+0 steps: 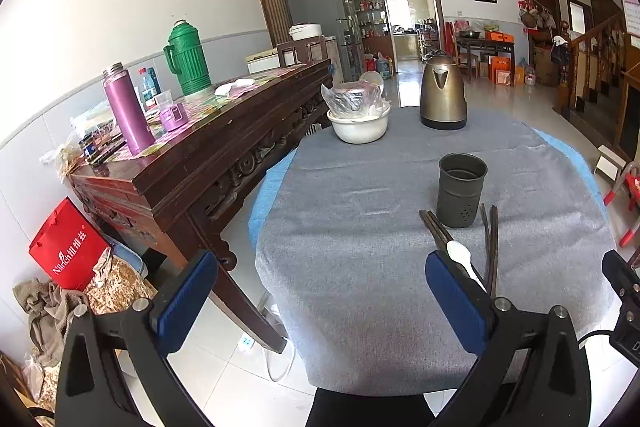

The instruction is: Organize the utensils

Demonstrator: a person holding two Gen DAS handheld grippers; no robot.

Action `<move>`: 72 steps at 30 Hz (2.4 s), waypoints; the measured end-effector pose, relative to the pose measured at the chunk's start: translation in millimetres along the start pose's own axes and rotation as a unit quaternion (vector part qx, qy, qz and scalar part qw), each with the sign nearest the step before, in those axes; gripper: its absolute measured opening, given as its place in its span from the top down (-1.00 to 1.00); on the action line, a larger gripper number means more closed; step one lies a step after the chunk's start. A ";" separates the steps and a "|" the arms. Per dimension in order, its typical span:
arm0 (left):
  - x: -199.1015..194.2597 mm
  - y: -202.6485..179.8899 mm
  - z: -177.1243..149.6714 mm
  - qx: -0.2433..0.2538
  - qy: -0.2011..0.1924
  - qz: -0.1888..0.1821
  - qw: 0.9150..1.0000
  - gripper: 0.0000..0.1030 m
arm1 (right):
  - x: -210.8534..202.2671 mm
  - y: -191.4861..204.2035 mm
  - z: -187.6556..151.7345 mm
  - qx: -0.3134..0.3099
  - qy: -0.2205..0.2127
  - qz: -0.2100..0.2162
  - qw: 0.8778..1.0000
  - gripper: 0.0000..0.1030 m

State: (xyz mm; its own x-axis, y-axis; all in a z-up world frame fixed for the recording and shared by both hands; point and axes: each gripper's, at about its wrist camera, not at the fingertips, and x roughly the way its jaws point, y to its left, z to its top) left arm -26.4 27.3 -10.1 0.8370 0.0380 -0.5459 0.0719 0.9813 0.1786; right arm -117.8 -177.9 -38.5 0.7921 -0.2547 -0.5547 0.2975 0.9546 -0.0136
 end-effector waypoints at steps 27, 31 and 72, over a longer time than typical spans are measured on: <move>4.9 -1.7 -8.2 -0.002 0.017 -0.013 1.000 -1.00 | -7.1 12.1 0.3 -0.025 -0.006 -0.006 1.000 -0.99; 4.1 -1.9 -8.8 -0.001 0.017 -0.014 1.000 -1.00 | -7.3 11.7 0.5 -0.024 -0.005 -0.008 1.000 -0.99; 103.8 -30.4 14.7 -0.015 0.101 -0.092 0.990 -1.00 | 59.4 -29.0 6.1 0.045 0.060 0.054 0.996 -0.99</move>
State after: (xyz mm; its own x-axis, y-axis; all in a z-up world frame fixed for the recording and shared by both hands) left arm 66.3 -1.3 -60.2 0.6854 -0.1087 -0.7200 0.1944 0.9802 0.0371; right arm -76.1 -221.6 -65.9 0.7541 -0.1269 -0.6443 0.2655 0.9563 0.1224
